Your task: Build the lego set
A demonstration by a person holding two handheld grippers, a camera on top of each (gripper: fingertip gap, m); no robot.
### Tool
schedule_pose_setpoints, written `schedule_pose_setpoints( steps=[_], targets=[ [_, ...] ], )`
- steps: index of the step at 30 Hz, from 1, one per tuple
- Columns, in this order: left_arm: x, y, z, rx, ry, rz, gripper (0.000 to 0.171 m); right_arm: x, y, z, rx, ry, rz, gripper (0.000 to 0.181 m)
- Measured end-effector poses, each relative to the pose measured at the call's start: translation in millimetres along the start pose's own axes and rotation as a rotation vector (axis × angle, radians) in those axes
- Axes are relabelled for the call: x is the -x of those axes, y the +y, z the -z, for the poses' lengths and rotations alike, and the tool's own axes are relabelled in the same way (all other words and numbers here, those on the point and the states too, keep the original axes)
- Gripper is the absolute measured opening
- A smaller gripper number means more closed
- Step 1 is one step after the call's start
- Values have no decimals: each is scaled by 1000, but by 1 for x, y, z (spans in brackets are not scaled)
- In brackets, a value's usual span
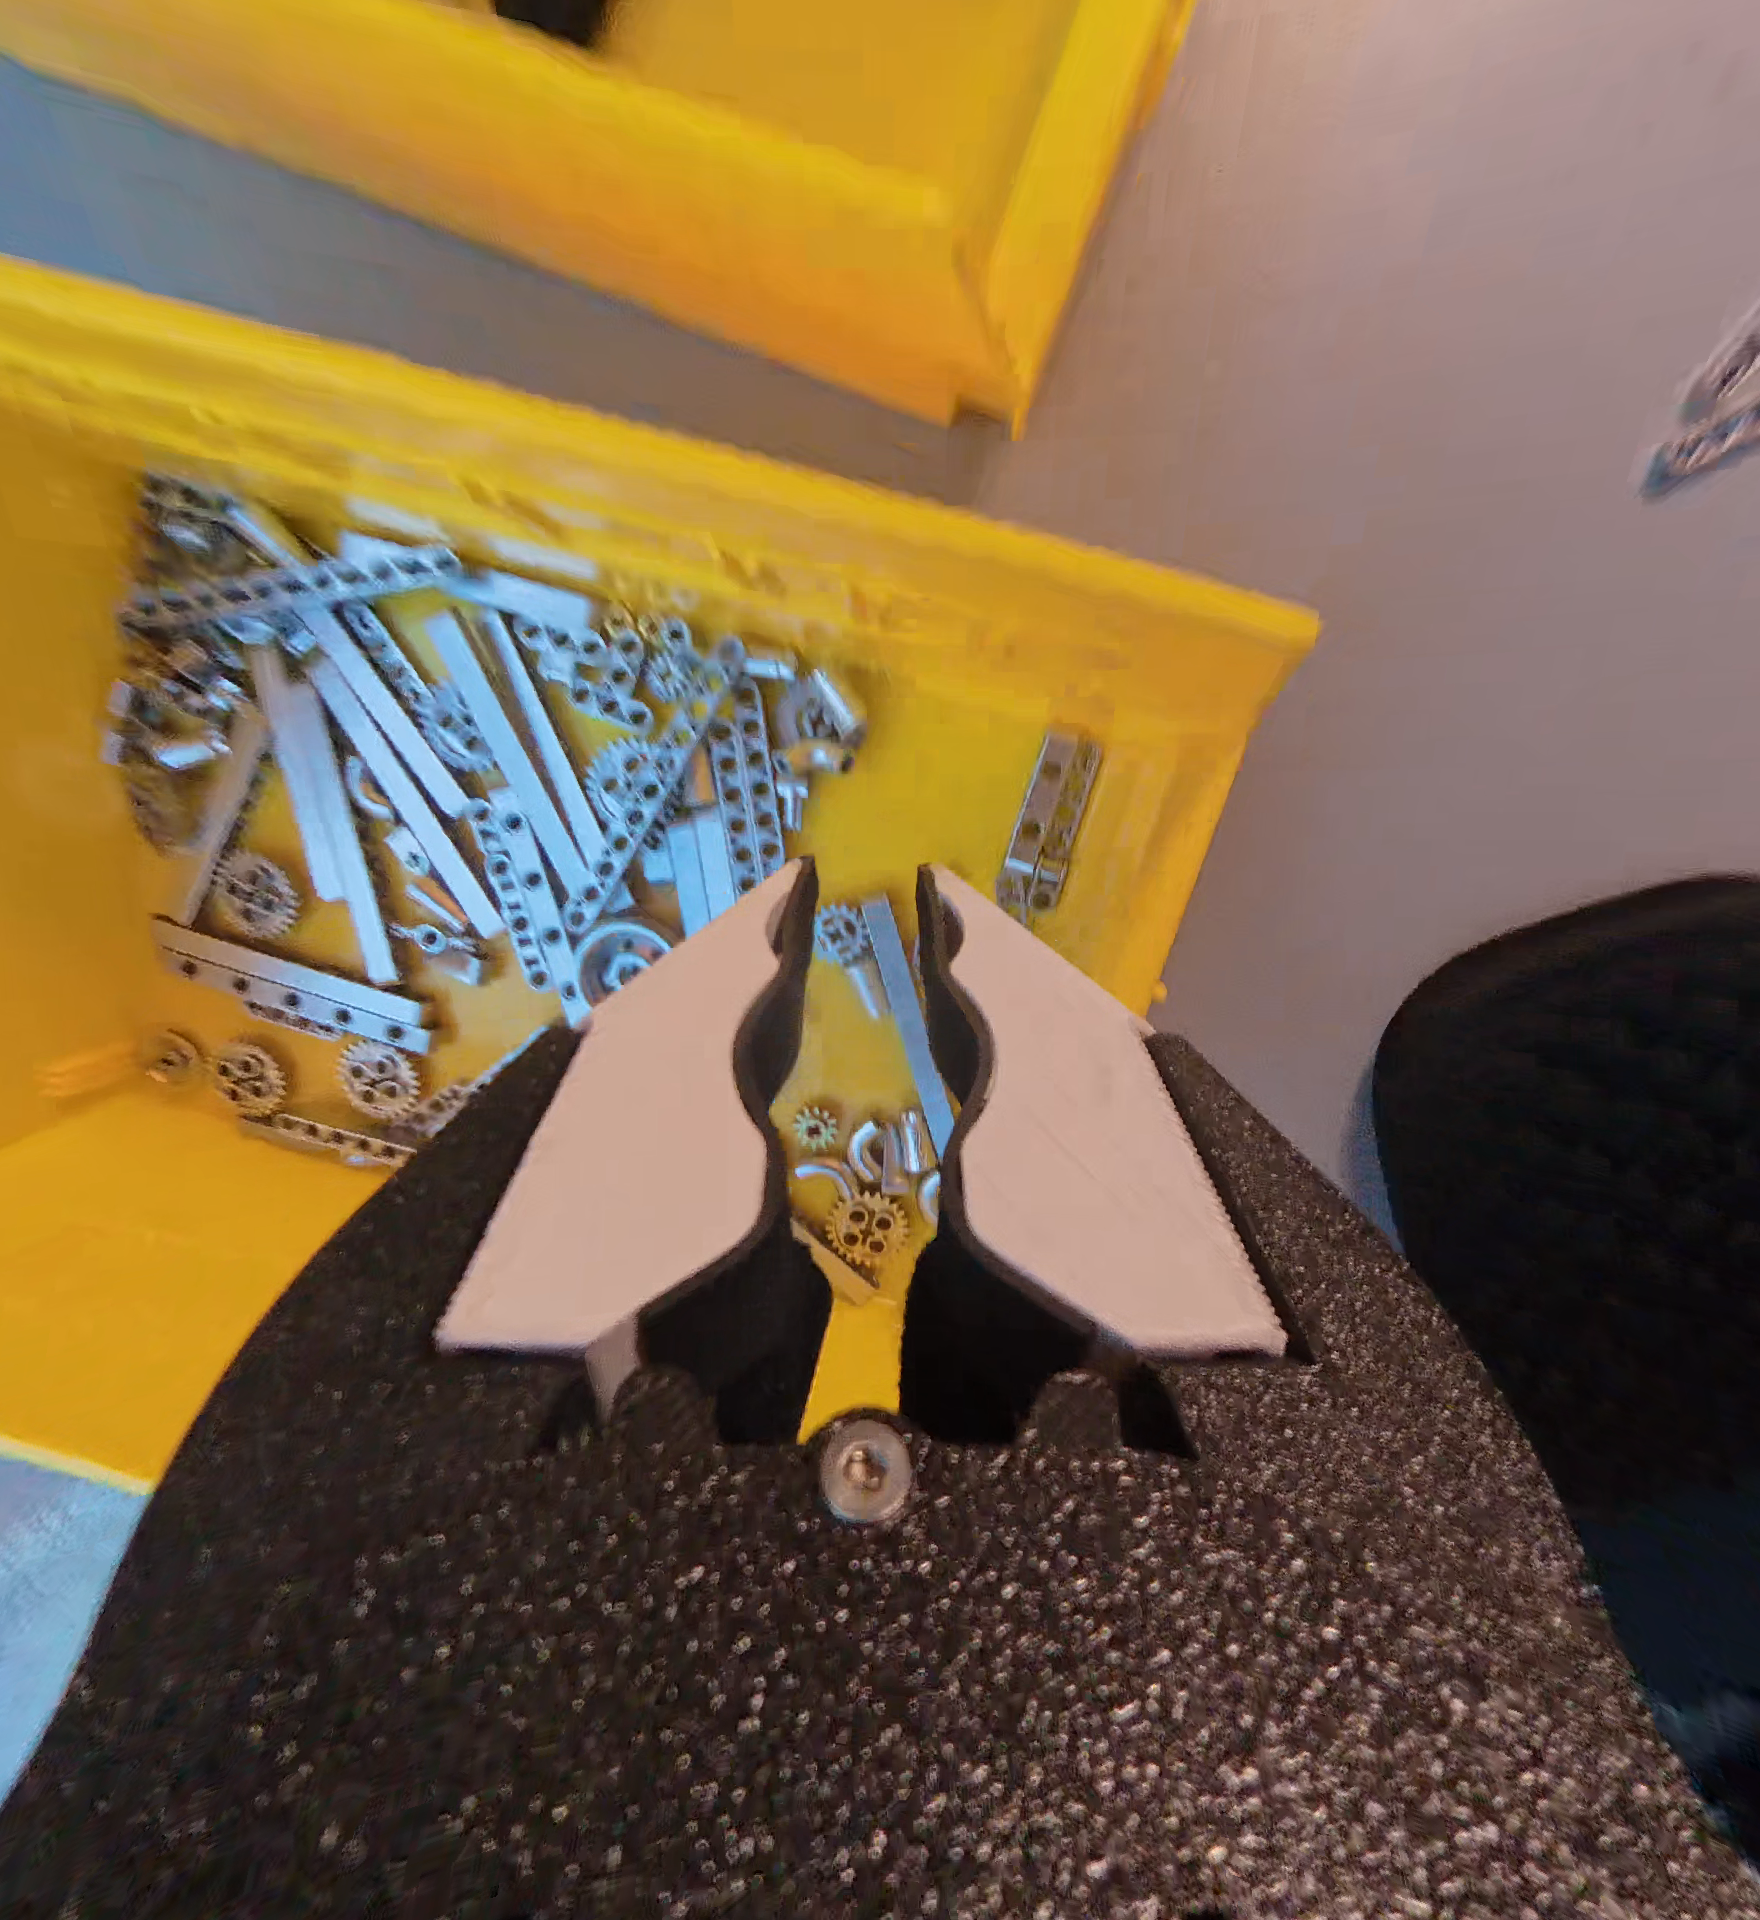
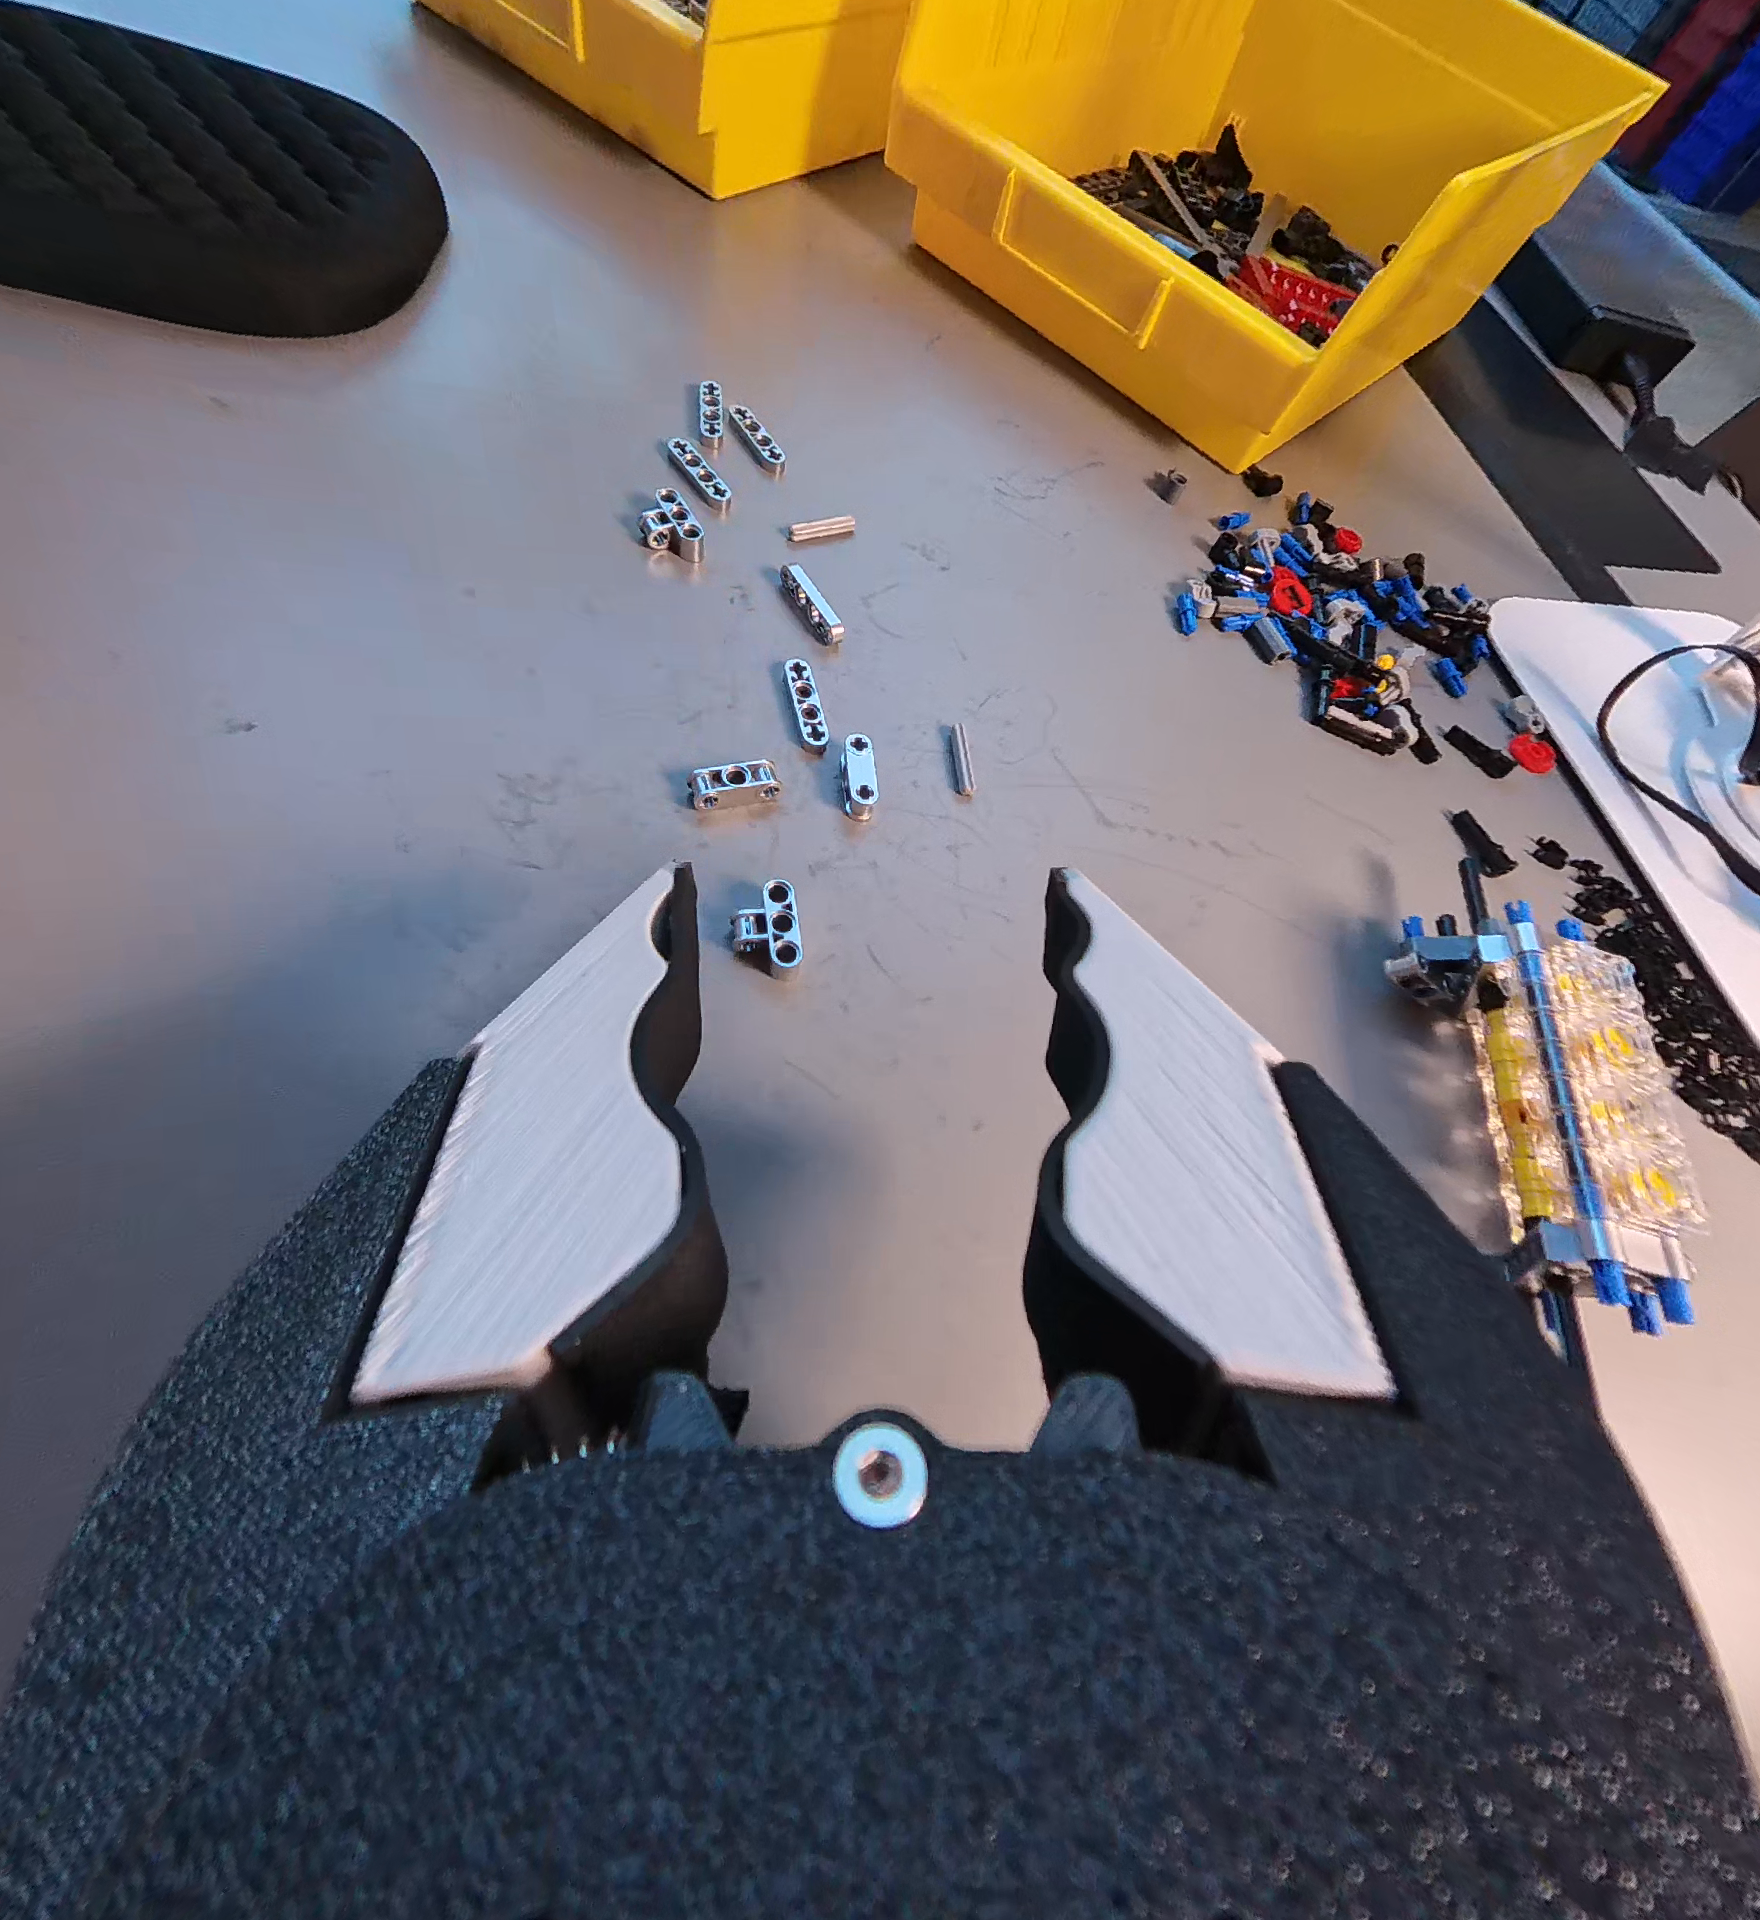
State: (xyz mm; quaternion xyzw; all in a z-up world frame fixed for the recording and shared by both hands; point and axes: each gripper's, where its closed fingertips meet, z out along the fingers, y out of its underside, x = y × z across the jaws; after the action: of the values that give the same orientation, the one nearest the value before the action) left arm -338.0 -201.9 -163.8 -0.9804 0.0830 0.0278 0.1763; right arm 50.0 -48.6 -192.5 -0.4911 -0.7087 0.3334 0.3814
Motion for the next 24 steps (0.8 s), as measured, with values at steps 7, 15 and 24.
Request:
schedule_pose_setpoints(
  steps=[7,15,24],
  targets=[
    [-15,42,-43,158,87,-68,18,-3,4,-3,20,6,-19,65],
    [-19,45,-60,207,85,-132,17,-4,4,-3,20,10,-21,65],
    [-14,46,-60,216,98,-123,11,-4,5,-3,24,10,-21,65]
  ],
)
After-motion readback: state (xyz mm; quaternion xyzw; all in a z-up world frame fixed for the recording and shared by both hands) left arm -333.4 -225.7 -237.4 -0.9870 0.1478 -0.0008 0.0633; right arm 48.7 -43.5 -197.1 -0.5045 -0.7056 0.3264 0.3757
